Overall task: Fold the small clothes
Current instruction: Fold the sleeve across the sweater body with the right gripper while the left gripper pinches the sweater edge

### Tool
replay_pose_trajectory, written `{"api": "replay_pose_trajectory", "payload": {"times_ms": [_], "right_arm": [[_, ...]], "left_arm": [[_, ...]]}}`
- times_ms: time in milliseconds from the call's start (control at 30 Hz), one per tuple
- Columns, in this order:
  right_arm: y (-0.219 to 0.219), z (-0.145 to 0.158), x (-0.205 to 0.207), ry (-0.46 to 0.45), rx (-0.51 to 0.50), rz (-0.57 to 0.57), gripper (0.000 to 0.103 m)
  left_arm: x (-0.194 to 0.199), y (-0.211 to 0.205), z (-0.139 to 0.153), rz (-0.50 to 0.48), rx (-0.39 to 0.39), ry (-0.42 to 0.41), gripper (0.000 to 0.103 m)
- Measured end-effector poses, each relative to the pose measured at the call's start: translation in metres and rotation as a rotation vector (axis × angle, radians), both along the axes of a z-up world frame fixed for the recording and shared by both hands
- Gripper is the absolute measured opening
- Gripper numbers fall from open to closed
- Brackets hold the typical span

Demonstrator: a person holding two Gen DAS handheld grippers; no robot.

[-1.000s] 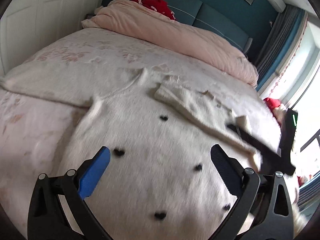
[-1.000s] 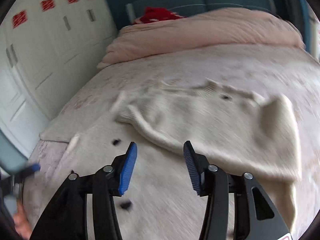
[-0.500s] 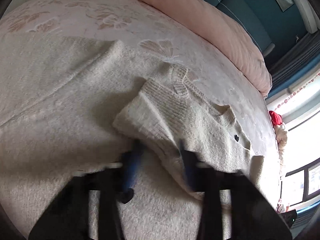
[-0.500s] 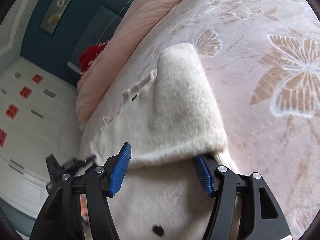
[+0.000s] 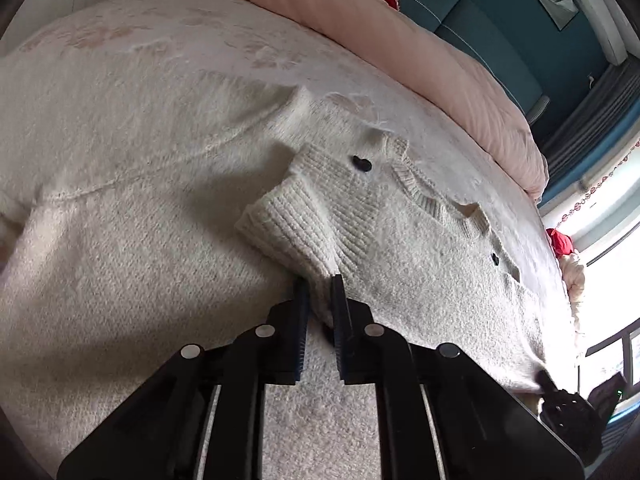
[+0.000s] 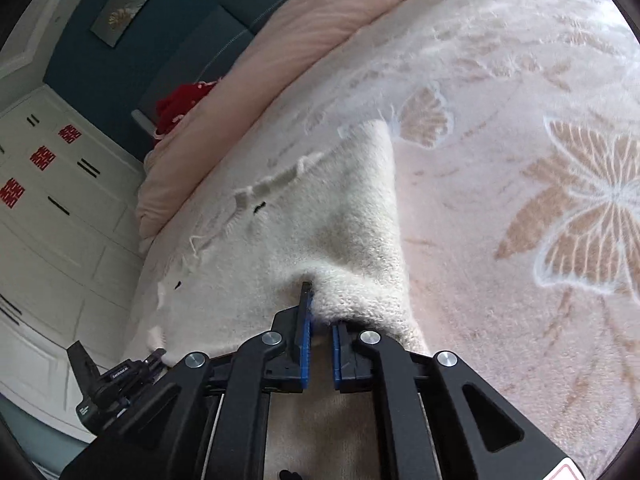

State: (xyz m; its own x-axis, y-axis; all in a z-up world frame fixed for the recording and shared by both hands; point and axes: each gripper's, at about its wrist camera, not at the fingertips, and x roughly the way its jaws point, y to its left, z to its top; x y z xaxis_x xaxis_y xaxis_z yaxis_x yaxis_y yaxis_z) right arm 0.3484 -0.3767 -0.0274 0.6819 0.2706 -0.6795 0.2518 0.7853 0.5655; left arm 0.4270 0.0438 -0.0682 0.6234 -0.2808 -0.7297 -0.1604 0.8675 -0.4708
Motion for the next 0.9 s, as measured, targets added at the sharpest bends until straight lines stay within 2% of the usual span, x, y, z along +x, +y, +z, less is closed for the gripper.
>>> {"api": "replay_pose_trajectory", "payload": {"times_ms": [33,67,133,167,233,267,300,367,400,433,500,567,633,700,767,833,867,900], "right_arm": [[0.001,-0.006,0.003,0.050,-0.052,0.006,0.006],[-0.001,-0.018,0.007,0.111,-0.047,0.017,0.006],[-0.010,-0.015,0.000,0.115,0.019,-0.010,0.006],[-0.011,-0.007,-0.004,0.121,0.020,-0.023,0.009],[-0.004,0.010,-0.021,0.118,-0.001,-0.034,0.022],[0.006,0.017,-0.030,0.112,-0.039,-0.018,0.024],[0.023,0.026,-0.042,0.104,-0.107,0.011,0.025],[0.063,0.033,-0.069,0.089,-0.226,0.080,0.028],[0.079,0.033,-0.082,0.085,-0.260,0.110,0.033],[0.094,0.030,-0.097,0.085,-0.280,0.136,0.042],[0.120,0.018,-0.115,0.078,-0.268,0.192,0.051],[0.141,0.005,-0.122,0.070,-0.306,0.208,0.057],[0.150,0.002,-0.133,0.030,-0.388,0.215,0.062],[0.152,-0.002,-0.133,0.024,-0.393,0.233,0.068],[0.151,-0.005,-0.135,0.022,-0.371,0.245,0.073],[0.151,-0.006,-0.136,0.014,-0.366,0.246,0.075],[0.151,-0.006,-0.137,0.015,-0.381,0.246,0.075],[0.157,-0.007,-0.136,0.017,-0.400,0.249,0.076]], "left_arm": [[0.001,0.000,-0.001,0.006,-0.007,0.006,0.012],[0.004,0.000,-0.002,0.009,-0.013,0.008,0.013],[0.002,0.005,0.002,0.008,-0.042,0.006,0.014],[-0.004,0.011,0.007,0.012,-0.049,-0.004,0.014],[-0.022,0.030,0.020,0.034,-0.039,-0.044,0.017],[-0.036,0.048,0.029,0.045,-0.043,-0.081,0.024],[-0.046,0.060,0.033,0.058,-0.036,-0.096,0.038],[-0.067,0.101,0.042,0.138,0.023,-0.112,0.051],[-0.075,0.123,0.044,0.179,0.048,-0.112,0.057],[-0.082,0.148,0.046,0.230,0.081,-0.100,0.061],[-0.091,0.205,0.045,0.356,0.147,-0.054,0.070],[-0.096,0.265,0.040,0.470,0.175,-0.003,0.072],[-0.096,0.321,0.032,0.582,0.163,0.063,0.072],[-0.094,0.361,0.023,0.652,0.104,0.090,0.072],[-0.090,0.393,0.020,0.711,0.039,0.079,0.072],[-0.084,0.404,0.026,0.761,0.046,0.063,0.070],[-0.077,0.405,0.029,0.759,0.063,0.068,0.055],[-0.067,0.405,0.030,0.721,0.069,0.077,0.023]]}}
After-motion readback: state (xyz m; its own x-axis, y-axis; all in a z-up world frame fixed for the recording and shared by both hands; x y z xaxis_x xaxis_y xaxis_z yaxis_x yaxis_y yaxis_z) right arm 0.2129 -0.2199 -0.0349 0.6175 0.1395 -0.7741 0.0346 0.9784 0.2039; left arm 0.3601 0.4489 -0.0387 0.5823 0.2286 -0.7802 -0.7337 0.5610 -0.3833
